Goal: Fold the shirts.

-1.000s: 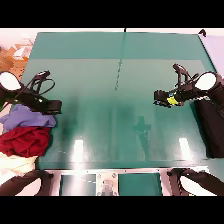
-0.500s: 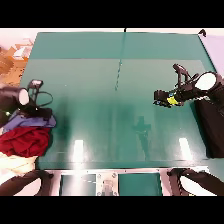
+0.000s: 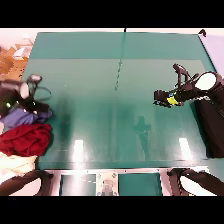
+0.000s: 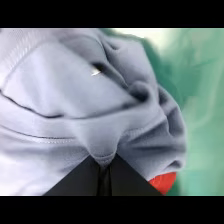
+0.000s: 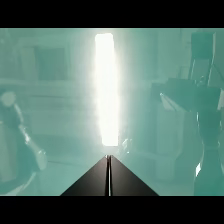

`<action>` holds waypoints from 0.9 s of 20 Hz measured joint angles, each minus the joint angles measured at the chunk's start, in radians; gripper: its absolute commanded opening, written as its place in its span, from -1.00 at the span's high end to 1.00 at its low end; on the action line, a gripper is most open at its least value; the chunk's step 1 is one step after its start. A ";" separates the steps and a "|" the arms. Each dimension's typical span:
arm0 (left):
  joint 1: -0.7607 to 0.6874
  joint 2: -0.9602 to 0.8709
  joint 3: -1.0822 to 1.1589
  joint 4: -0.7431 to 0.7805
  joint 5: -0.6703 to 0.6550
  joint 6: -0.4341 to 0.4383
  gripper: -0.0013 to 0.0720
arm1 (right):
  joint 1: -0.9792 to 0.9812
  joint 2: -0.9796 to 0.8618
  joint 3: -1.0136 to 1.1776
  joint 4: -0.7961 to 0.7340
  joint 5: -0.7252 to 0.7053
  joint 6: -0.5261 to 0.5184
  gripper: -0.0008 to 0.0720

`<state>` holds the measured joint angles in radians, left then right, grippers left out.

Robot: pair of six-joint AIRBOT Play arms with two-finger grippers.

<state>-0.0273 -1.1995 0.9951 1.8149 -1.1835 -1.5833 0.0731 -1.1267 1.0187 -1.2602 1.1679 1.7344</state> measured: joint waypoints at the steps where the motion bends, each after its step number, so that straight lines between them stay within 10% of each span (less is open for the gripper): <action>1: -0.002 -0.001 0.077 -0.044 -0.037 0.021 0.92 | 0.000 0.000 0.000 0.000 0.000 0.000 0.93; 11: -0.349 -0.045 0.518 -0.409 0.012 0.119 0.84 | 0.000 0.000 0.000 0.001 0.000 0.000 0.93; 13: -0.438 -0.097 0.530 -0.448 0.067 0.122 -0.79 | 0.000 0.000 0.000 0.003 0.002 0.000 0.76; 15: -0.497 -0.150 0.536 -0.483 0.093 0.122 -0.80 | -0.006 0.000 0.002 0.003 0.013 -0.011 -0.02; 18: -0.505 -0.190 0.548 -0.484 0.082 0.121 -0.80 | -0.048 0.000 0.010 0.002 0.050 -0.050 -0.03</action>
<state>-0.5327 -1.3895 1.5433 1.3308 -1.1015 -1.4620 0.0254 -1.1263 1.0286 -1.2579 1.2179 1.6840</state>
